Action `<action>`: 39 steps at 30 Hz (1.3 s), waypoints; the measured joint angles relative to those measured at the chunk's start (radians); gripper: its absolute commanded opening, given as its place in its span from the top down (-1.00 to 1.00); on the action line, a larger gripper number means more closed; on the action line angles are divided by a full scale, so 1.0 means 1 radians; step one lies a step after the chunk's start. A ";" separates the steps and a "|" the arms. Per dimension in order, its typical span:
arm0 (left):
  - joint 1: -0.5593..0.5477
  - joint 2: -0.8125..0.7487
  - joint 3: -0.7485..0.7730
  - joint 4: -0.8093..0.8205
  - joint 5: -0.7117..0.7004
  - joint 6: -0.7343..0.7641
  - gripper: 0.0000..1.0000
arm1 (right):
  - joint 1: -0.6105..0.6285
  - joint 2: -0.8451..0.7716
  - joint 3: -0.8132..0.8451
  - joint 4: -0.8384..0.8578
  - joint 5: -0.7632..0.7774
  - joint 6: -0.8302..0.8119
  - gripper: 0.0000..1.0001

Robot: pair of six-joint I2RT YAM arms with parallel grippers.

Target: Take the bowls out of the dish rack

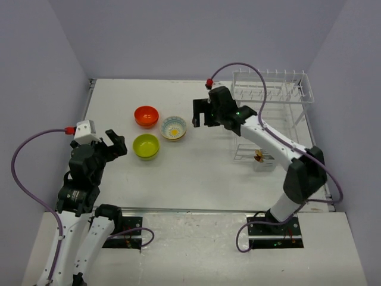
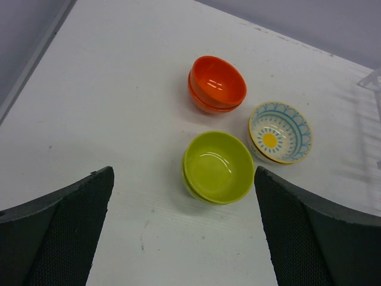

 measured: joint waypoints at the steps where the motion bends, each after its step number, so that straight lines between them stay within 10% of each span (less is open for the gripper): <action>1: 0.000 0.010 0.000 0.000 -0.023 0.000 -1.00 | 0.002 -0.077 -0.077 -0.009 0.036 0.001 -0.98; 14: 0.000 0.187 0.003 -0.014 -0.131 0.014 -1.00 | 0.009 -1.175 -0.551 -0.114 0.559 0.006 -0.98; 39: -0.006 -0.124 -0.091 0.008 -0.301 0.027 -1.00 | 0.009 -1.415 -0.699 -0.363 0.641 0.053 -0.98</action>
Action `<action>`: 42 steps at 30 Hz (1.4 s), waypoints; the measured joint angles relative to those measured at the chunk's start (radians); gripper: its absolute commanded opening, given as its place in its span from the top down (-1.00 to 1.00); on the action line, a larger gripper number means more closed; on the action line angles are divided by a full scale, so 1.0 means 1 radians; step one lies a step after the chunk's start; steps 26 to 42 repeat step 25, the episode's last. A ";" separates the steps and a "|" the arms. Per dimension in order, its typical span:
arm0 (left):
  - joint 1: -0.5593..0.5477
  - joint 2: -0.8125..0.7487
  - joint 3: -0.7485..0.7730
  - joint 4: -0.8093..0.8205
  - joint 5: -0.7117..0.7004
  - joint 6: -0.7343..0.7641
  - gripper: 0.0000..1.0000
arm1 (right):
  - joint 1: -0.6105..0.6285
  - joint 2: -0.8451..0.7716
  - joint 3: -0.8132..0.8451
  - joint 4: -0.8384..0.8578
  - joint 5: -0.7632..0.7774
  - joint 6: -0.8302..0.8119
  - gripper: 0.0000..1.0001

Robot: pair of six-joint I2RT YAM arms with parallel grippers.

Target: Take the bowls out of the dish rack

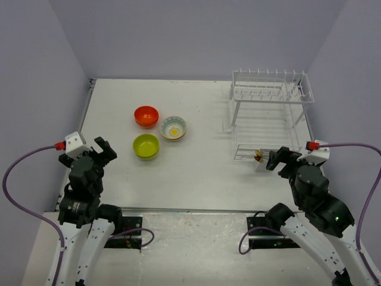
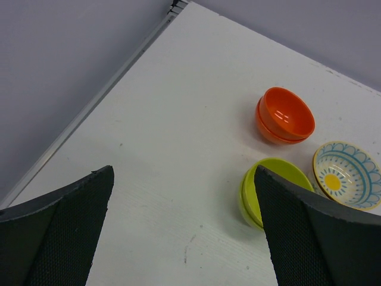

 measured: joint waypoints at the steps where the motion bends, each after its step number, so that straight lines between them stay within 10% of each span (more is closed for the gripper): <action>1: 0.000 -0.007 -0.006 0.000 -0.013 0.000 -1.00 | 0.000 0.005 0.000 -0.001 0.001 0.000 -0.98; 42: 0.000 -0.138 -0.039 0.045 -0.032 0.027 -1.00 | 0.000 0.032 0.000 -0.005 0.044 0.013 -0.98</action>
